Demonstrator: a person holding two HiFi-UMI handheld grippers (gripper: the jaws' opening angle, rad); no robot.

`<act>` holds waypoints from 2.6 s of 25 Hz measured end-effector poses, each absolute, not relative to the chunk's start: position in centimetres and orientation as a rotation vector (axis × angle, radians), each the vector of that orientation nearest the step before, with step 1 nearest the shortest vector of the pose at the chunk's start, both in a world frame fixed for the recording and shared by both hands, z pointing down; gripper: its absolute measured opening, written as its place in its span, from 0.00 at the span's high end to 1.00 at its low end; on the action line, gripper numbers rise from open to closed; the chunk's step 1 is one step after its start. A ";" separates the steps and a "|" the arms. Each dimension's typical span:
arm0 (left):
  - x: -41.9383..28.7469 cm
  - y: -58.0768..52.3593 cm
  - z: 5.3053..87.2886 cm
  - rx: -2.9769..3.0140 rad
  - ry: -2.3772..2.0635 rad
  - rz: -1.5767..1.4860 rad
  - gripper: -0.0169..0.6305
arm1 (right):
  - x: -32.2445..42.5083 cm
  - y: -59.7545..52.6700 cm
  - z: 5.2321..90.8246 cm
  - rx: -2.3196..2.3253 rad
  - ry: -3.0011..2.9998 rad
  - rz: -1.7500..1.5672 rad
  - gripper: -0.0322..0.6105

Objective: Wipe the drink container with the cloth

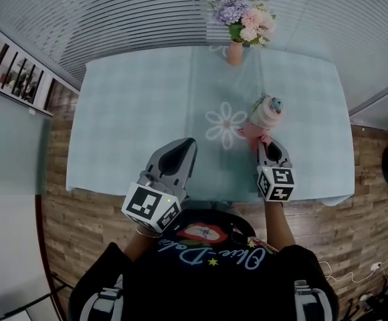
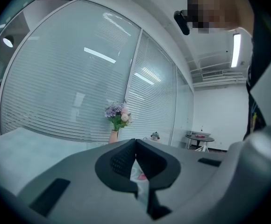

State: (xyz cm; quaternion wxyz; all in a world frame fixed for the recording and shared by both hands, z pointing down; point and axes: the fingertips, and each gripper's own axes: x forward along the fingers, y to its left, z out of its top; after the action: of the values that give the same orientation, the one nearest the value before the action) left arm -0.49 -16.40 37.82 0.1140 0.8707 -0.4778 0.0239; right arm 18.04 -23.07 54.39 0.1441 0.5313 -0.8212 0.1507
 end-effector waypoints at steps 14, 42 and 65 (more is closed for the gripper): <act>-1.1 -19.3 35.9 2.677 -1.230 0.064 0.97 | 16.0 -20.5 51.1 1.576 -2.468 0.370 0.91; 2.9 -20.7 36.7 2.622 -1.315 -0.028 0.97 | 22.5 -24.2 44.7 1.597 -2.614 0.284 0.91; 3.8 -18.0 36.7 2.439 -1.660 0.034 0.97 | 23.0 -26.4 54.3 1.204 -2.485 0.405 0.91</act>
State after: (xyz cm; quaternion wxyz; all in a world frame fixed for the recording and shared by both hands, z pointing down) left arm 3.84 -18.00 36.74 0.0952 0.8229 -0.5601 0.0114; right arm 23.04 -26.40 54.29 0.1745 0.4248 -0.8768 0.1428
